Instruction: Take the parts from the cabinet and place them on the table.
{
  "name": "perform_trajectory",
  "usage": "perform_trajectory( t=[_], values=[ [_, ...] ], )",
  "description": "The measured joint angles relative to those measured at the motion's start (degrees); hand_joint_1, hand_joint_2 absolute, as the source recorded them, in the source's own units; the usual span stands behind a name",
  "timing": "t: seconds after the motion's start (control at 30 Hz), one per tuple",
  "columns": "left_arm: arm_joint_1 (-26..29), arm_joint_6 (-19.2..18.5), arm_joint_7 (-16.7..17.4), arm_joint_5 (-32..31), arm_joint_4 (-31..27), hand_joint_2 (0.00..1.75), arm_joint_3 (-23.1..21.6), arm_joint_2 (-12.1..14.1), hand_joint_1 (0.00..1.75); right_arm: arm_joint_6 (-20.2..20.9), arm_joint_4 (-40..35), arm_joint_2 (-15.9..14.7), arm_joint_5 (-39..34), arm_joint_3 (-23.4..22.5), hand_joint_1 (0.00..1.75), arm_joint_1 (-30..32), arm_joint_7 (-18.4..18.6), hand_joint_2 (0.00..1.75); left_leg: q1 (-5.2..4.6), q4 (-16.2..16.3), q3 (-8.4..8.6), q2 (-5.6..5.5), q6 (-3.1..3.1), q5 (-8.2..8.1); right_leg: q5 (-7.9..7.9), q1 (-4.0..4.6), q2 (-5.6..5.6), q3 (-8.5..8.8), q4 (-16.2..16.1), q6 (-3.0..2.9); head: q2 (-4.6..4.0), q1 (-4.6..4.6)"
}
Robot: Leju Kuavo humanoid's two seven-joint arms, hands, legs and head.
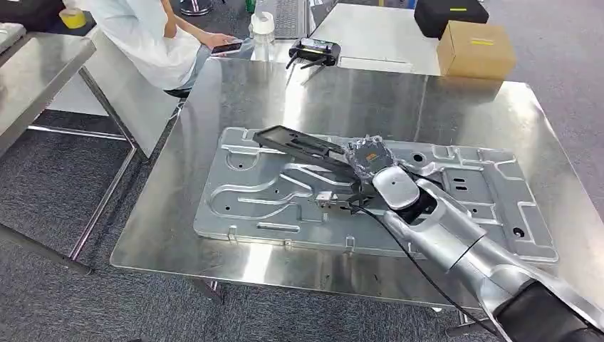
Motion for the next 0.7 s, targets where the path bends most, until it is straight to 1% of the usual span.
perform_trajectory(
  t=[0.03, 0.07, 0.1, 0.13, 0.17, 0.2, 0.23, 0.27, 0.3, 0.33, 0.37, 0.4, 0.43, 0.47, 0.5, 0.53, 0.6, 0.63, 0.67, 0.7],
  values=[
    [0.1, -0.2, -0.1, 0.1, 0.0, 0.00, 0.0, 0.0, 0.00, 0.0, 0.1, 0.0, 0.0, 0.0, 0.00, 0.0, 0.0, 0.00, 0.00, 0.2, 0.03, -0.04, -0.09, -0.13, 2.41, -0.03, -0.03, 1.48, -3.5, -0.11, 0.00, 0.00],
    [0.1, -0.5, -0.1, 0.1, 0.0, 0.00, 0.0, -0.1, 0.00, 0.0, 0.1, 0.0, 0.1, 0.0, 0.00, -0.2, 0.0, 0.00, 0.01, 0.4, 0.08, -0.07, -0.24, -0.26, 5.08, -0.03, -0.09, 3.84, -8.6, -0.30, 0.00, 0.02],
    [0.1, -0.6, -0.2, 0.2, 0.0, 0.00, 0.0, -0.2, 0.00, 0.0, 0.2, 0.0, 0.2, 0.0, 0.00, -0.4, -0.1, 0.00, 0.01, 0.6, 0.11, -0.08, -0.47, -0.48, 7.24, -0.01, -0.17, 6.33, -13.7, -0.57, 0.00, 0.02],
    [0.1, -0.6, -0.2, 0.2, 0.0, 0.00, 0.0, -0.2, 0.00, 0.0, 0.2, 0.0, 0.3, 0.0, 0.00, -0.6, -0.3, 0.00, -0.31, 1.0, -0.16, -0.14, -0.86, -0.75, 6.58, 0.19, -0.22, 7.47, -16.0, -0.78, 0.00, -0.02],
    [0.0, -0.7, -0.3, 0.2, 0.0, 0.00, 0.0, -0.2, 0.00, 0.0, 0.2, 0.0, 0.5, 0.0, 0.00, -0.7, -0.5, 0.00, -0.43, 1.3, -0.33, -0.14, -1.07, -0.85, 6.64, 0.37, -0.19, 7.64, -16.3, -0.85, 0.00, -0.14],
    [0.0, -0.7, -0.3, 0.2, 0.0, 0.00, 0.0, -0.2, 0.00, 0.0, 0.3, 0.0, 0.5, 0.0, 0.00, -0.6, -0.6, 0.00, -0.35, 1.1, -0.30, -0.10, -1.26, -0.76, 6.65, 0.29, -0.11, 7.59, -16.2, -0.96, 0.00, -0.11],
    [0.1, -0.7, -0.3, 0.2, 0.0, 0.00, 0.0, -0.2, 0.00, 0.1, 0.3, 0.0, 0.7, 0.0, 0.00, -0.6, -0.6, 0.00, -0.34, 0.9, -0.24, -0.11, -1.55, -0.57, 6.81, 0.49, -0.04, 7.59, -16.2, -1.22, 0.00, -0.15],
    [0.1, -0.9, -0.2, 0.1, 0.0, 0.00, 0.0, -0.2, 0.00, 0.1, 0.4, 0.0, 0.7, 0.0, 0.00, -0.6, -0.7, 0.00, -0.32, 0.9, -0.23, -0.14, -1.78, -0.51, 7.06, 0.34, -0.03, 7.59, -16.5, -1.58, 0.00, -0.11],
    [0.2, -1.0, 0.1, 0.0, 0.0, 0.00, 0.0, -0.2, 0.00, 0.1, 0.4, 0.1, 0.7, 0.0, 0.00, -0.6, -0.7, 0.00, -0.20, 1.4, -0.69, -0.11, -2.09, -1.09, 7.51, -0.10, -0.16, 7.72, -16.9, -2.05, 0.00, -0.11],
    [0.2, -1.0, 0.4, 0.0, 0.0, 0.00, 0.1, -0.3, 0.00, 0.1, 0.4, 0.1, 0.9, 0.0, 0.00, -0.6, -0.7, 0.00, -0.21, 3.1, -1.10, 0.03, -2.56, -2.79, 7.63, -0.10, -0.21, 7.76, -17.0, -2.21, 0.00, -0.46],
    [0.1, -1.0, 0.6, 0.0, 0.0, 0.00, 0.1, -0.3, 0.00, 0.2, 0.4, 0.1, 0.9, 0.0, 0.00, -0.6, -0.7, 0.00, -0.09, 6.4, -2.31, 0.05, -2.86, -5.17, 7.75, -0.16, -0.34, 7.67, -17.0, -2.42, 0.00, -0.63],
    [0.1, -1.0, 0.6, 0.0, 0.0, 0.00, 0.1, -0.3, 0.00, 0.5, 0.4, 0.1, 1.0, 0.0, 0.00, -0.6, -0.7, 0.00, 0.12, 10.7, -3.97, 0.05, -3.11, -7.50, 7.81, -0.13, -0.40, 7.52, -17.0, -2.49, 0.00, -0.59],
    [0.1, -1.0, 0.6, 0.0, 0.0, 0.00, 0.1, -0.3, 0.00, 0.7, 0.4, 0.1, 1.1, 0.0, 0.00, -0.5, -0.7, 0.00, 0.18, 15.2, -5.70, 0.06, -3.35, -9.48, 7.88, -0.12, -0.47, 7.30, -16.9, -2.55, 0.00, -0.59],
    [0.2, -1.0, 0.6, 0.0, 0.0, 0.00, 0.1, -0.3, 0.00, 0.9, 0.4, 0.1, 1.2, 0.0, 0.00, -0.5, -0.7, 0.00, 0.22, 17.8, -6.57, 0.06, -3.50, -10.15, 7.96, -0.14, -0.48, 7.03, -16.7, -2.52, 0.00, -0.63],
    [0.3, -1.0, 0.6, 0.0, 0.0, 0.00, 0.1, -0.3, 0.00, 1.1, 0.4, 0.1, 1.2, 0.0, 0.00, -0.4, -0.7, 0.00, 0.28, 17.6, -6.26, 0.06, -3.57, -9.63, 8.02, -0.21, -0.46, 6.83, -16.6, -2.48, 0.00, -0.63],
    [0.3, -1.0, 0.6, 0.0, 0.0, 0.00, 0.1, -0.3, 0.00, 1.2, 0.4, 0.1, 1.2, 0.0, 0.00, -0.4, -0.7, 0.00, 0.39, 14.3, -4.30, 0.06, -3.61, -7.61, 8.11, -0.31, -0.44, 6.58, -16.4, -2.34, 0.00, -0.63],
    [0.2, -1.0, 0.6, 0.0, 0.0, 0.00, 0.1, -0.2, 0.00, 1.2, 0.4, 0.1, 1.3, 0.0, 0.00, -0.5, -0.7, 0.00, 0.50, 4.8, 1.22, 0.07, -3.58, -3.60, 8.34, -0.53, -0.39, 6.33, -16.1, -1.97, 0.00, -0.63],
    [0.1, -1.0, 0.6, 0.0, 0.0, 0.00, 0.1, -0.2, 0.00, 1.2, 0.3, 0.1, 1.3, 0.0, 0.00, -0.6, -0.7, 0.00, 0.47, 1.5, 2.67, -0.02, -3.53, -4.19, 8.52, -0.39, -0.37, 6.17, -16.1, -1.65, 0.00, -0.66],
    [0.0, -1.0, 0.7, 0.0, 0.0, 0.00, 0.1, -0.2, 0.00, 1.2, 0.4, 0.0, 1.3, 0.0, 0.00, -0.8, -0.7, 0.00, 0.02, 1.2, 2.81, -0.22, -2.89, -3.46, 8.72, -0.17, -0.30, 5.93, -15.9, -1.27, 0.00, -0.59],
    [0.0, -1.0, 0.7, 0.0, 0.0, 0.00, 0.1, -0.2, 0.00, 1.2, 0.3, 0.0, 1.4, 0.0, 0.00, -0.8, -0.7, 0.00, 0.04, 1.4, 2.52, -0.22, -2.62, -3.30, 9.06, -0.15, -0.30, 5.84, -16.1, -0.81, 0.00, -0.44]
  ],
)
